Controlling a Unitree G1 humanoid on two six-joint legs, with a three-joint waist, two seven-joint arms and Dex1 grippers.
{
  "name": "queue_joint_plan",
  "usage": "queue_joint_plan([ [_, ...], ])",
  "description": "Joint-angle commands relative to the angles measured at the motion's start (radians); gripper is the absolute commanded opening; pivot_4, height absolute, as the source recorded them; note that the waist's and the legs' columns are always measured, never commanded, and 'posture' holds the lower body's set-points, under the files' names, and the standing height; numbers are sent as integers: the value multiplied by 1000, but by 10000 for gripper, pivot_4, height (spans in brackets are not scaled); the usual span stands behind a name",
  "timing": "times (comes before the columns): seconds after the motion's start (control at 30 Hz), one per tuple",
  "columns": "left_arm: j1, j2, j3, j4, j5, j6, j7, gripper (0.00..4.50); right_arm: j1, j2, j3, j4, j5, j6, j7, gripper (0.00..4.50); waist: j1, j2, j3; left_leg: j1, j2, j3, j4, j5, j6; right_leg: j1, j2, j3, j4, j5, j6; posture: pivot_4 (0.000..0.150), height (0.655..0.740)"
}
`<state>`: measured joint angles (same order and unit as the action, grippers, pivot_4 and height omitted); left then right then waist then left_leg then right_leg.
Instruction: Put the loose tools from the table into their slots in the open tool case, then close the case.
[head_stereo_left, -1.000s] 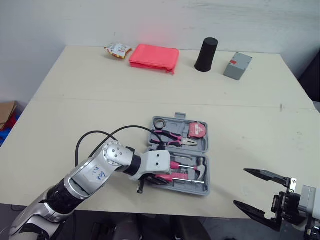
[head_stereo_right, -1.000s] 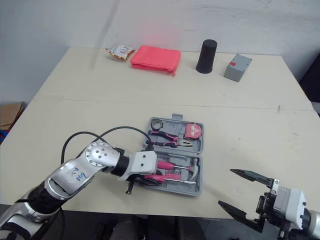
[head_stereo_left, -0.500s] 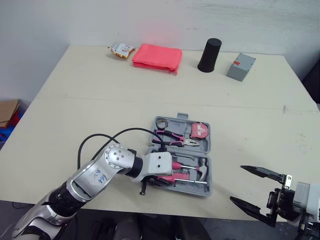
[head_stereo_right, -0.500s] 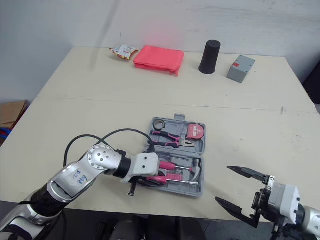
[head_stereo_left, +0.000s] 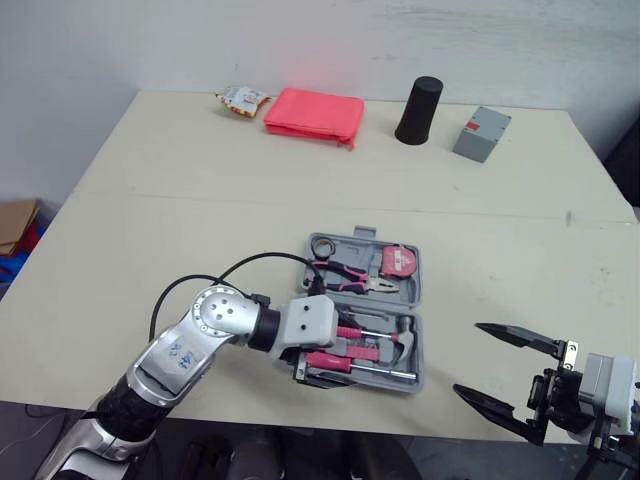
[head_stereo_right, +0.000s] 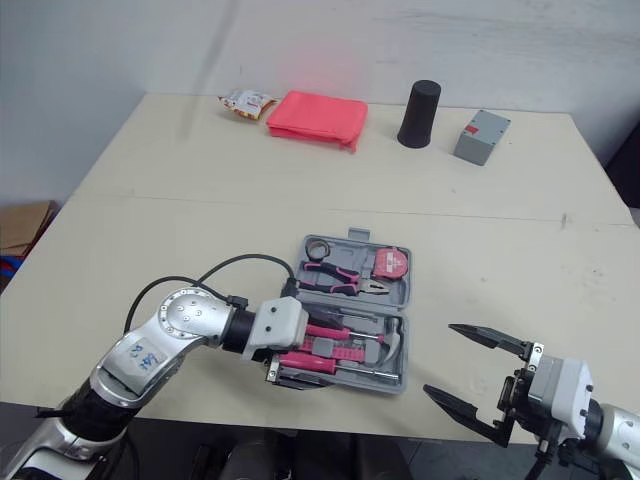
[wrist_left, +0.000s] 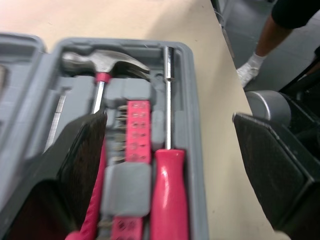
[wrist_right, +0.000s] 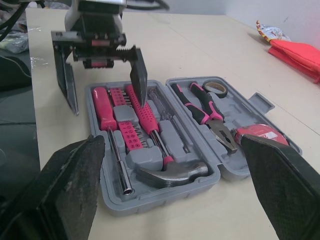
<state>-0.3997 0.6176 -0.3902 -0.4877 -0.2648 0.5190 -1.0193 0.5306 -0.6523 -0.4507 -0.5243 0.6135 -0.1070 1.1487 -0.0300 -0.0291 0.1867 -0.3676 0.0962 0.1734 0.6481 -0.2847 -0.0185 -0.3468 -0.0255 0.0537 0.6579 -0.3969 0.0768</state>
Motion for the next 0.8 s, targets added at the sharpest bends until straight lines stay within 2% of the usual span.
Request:
queue_joint_plan([
  [0.03, 83, -65, 113, 57, -139, -135, -52, 33717, -2, 1, -3, -9, 5, -10, 0, 45000, 1, 0, 0, 0, 0, 0, 0, 0, 0, 0, 0, 0, 0, 0, 0, 1500, 7400],
  [0.07, 110, -79, 135, 79, -163, -148, -55, 29570, -1, 3, -2, -9, 3, -11, -2, 45000, 0, 0, 0, 0, -1, 0, 0, 0, 1, 1, -1, 0, -1, 0, 0, 1500, 7400],
  [0.13, 141, -75, 120, 136, -109, -241, -77, 21209, -3, 4, 0, -9, 0, -12, -7, 45000, 0, 0, 0, 0, 0, 0, 0, -1, 1, 1, 0, 0, -1, 0, 0, 1500, 7400],
  [0.17, 148, -71, 109, 153, -83, -271, -80, 15460, -3, 4, -1, -10, -2, -11, -11, 45000, 0, 0, 0, 0, 0, 0, 0, -1, 1, 1, 0, 0, -1, 0, 0, 1500, 7400],
  [0.27, 165, -82, 92, 181, -67, -305, -79, 1724, -4, 2, -1, -18, -5, -6, -20, 45000, 0, 0, 0, 0, 0, 0, 0, -1, 1, 1, 0, 0, -1, 0, 0, 1500, 7400],
  [0.57, 205, -91, 16, 220, 40, -323, -35, 779, -2, -9, -6, -31, 0, 10, -34, 45000, 0, 0, 0, 0, 0, 0, -1, -4, 1, 2, -1, 0, -5, 0, 0, 1500, 7400],
  [0.8, 208, -87, 3, 241, 78, -256, 17, 779, -4, -5, -8, -27, 0, 5, -31, 45000, 0, 2, -2, 2, 0, 0, -1, -4, 2, 4, -1, 0, -5, 0, 0, 1500, 7400],
])
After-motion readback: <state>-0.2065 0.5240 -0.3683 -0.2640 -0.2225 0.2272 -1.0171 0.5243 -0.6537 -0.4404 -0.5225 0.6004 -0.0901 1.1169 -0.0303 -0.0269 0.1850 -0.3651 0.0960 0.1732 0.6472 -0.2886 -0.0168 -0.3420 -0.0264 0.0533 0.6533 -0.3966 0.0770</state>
